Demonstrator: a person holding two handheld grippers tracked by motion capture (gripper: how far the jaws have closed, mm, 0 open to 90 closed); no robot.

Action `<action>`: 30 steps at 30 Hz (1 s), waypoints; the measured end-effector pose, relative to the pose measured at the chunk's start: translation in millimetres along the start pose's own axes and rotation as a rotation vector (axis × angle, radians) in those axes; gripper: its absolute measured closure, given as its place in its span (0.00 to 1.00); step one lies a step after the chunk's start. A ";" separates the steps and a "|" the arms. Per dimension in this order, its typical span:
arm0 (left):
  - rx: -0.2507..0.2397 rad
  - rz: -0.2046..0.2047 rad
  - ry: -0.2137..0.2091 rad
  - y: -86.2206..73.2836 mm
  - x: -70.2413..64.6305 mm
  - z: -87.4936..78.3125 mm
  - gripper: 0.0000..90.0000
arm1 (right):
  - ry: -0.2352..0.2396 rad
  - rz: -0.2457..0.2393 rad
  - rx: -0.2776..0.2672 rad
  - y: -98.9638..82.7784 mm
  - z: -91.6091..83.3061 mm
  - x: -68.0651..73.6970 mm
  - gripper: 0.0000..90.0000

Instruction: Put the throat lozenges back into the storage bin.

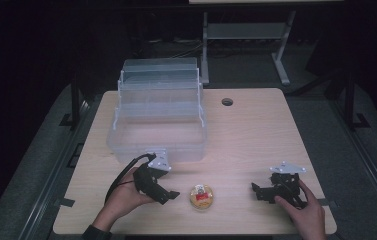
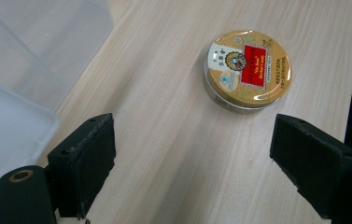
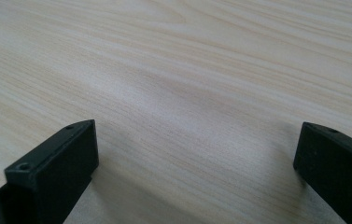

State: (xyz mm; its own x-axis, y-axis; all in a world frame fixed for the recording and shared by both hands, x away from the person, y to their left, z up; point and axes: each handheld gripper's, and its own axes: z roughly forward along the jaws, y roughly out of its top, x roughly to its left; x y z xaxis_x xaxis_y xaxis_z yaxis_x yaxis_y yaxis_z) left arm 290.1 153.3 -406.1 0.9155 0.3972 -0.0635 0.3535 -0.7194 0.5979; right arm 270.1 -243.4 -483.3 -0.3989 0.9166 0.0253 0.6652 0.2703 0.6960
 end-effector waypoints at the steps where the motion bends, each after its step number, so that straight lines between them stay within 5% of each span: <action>1: 0.002 0.003 -0.003 0.7 -0.1 0.5 0.15 | 0.000 0.000 0.000 0.0 0.0 0.0 0.00; 30: 0.073 0.092 -0.058 30.8 -14.7 28.4 0.15 | 0.000 -0.001 0.000 0.0 0.0 0.0 0.00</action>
State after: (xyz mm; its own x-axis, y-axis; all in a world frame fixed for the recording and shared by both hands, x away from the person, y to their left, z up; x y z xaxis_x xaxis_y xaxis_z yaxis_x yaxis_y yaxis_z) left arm 293.0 109.2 -409.4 0.9536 0.2955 -0.0580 0.2785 -0.7918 0.5436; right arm 270.1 -243.4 -483.3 -0.3993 0.9165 0.0249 0.6653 0.2709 0.6957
